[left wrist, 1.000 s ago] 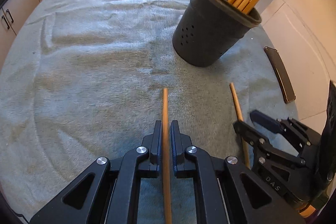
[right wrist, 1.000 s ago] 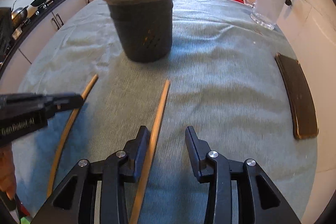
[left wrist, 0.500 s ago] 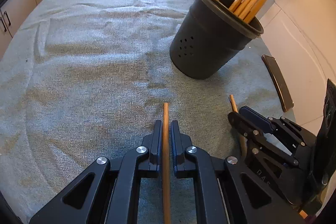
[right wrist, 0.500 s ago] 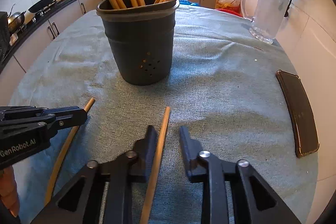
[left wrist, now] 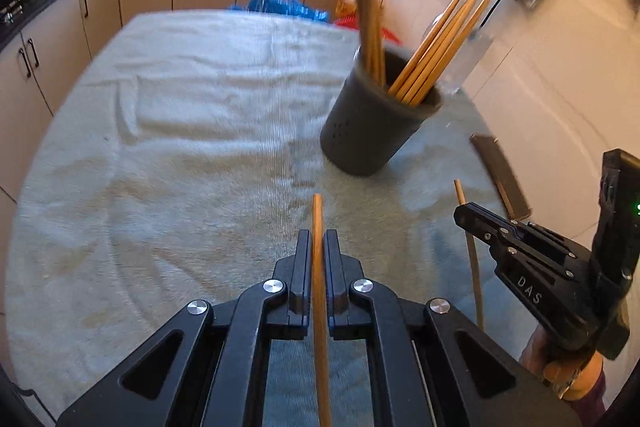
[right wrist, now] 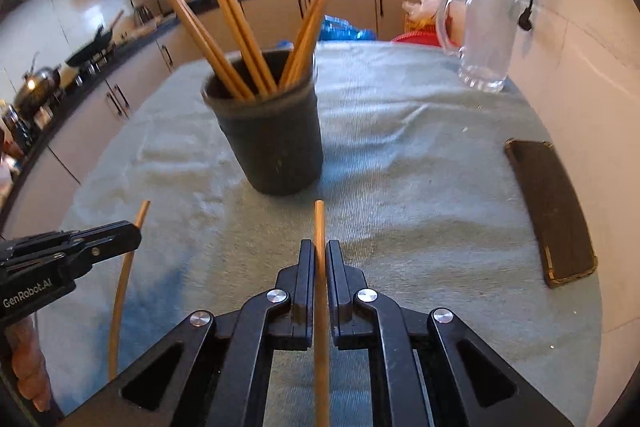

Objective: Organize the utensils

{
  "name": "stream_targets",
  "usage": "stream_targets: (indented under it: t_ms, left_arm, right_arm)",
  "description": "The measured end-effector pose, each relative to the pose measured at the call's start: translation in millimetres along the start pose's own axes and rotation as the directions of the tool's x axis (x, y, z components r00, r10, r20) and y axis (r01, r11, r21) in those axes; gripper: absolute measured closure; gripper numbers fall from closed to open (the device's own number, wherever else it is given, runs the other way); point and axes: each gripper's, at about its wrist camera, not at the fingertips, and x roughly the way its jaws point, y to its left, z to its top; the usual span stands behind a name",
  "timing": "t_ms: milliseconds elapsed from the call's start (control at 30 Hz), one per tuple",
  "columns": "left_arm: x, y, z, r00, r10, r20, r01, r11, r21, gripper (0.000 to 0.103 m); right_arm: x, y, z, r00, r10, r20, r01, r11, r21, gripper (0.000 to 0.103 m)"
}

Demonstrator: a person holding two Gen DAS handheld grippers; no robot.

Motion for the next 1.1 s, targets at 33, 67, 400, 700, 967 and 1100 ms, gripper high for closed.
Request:
stream_targets:
  t_ms: [33,67,400,700,967,1100]
  left_arm:
    - [-10.2,-1.0,-0.5,1.000,-0.004,0.023,0.004,1.000,0.000,0.098]
    - [-15.0,-2.4,-0.5,0.999,-0.006,0.035,0.006,1.000,0.000,0.098]
    - [-72.4,-25.7,-13.6,0.985,0.014,0.170,-0.025,0.998,0.059,0.098]
    - [-105.8,-35.1,-30.5,0.967,0.061,0.247,-0.080,0.994,0.069,0.098]
    - [-134.9,-33.2,-46.7,0.952,0.050,0.301,-0.064,0.997,0.037,0.098]
    - [-144.0,-37.2,-53.1,0.946,0.050,0.320,-0.065,0.997,0.037,0.098]
  right_arm:
    - [-8.9,-0.3,0.7,1.000,0.008,0.019,-0.008,1.000,0.006,0.097]
    - [-16.3,-0.6,1.4,0.999,0.015,0.036,-0.015,1.000,0.011,0.096]
    - [-79.3,6.8,-0.7,0.986,0.054,0.160,-0.057,0.998,0.014,0.096]
    - [-118.9,15.8,-12.6,0.972,0.061,0.229,-0.062,0.998,-0.002,0.096]
    - [-143.7,19.5,-24.3,0.961,0.062,0.268,-0.060,0.998,-0.018,0.096]
    - [-153.7,20.6,-28.4,0.957,0.064,0.282,-0.059,0.998,-0.026,0.096]
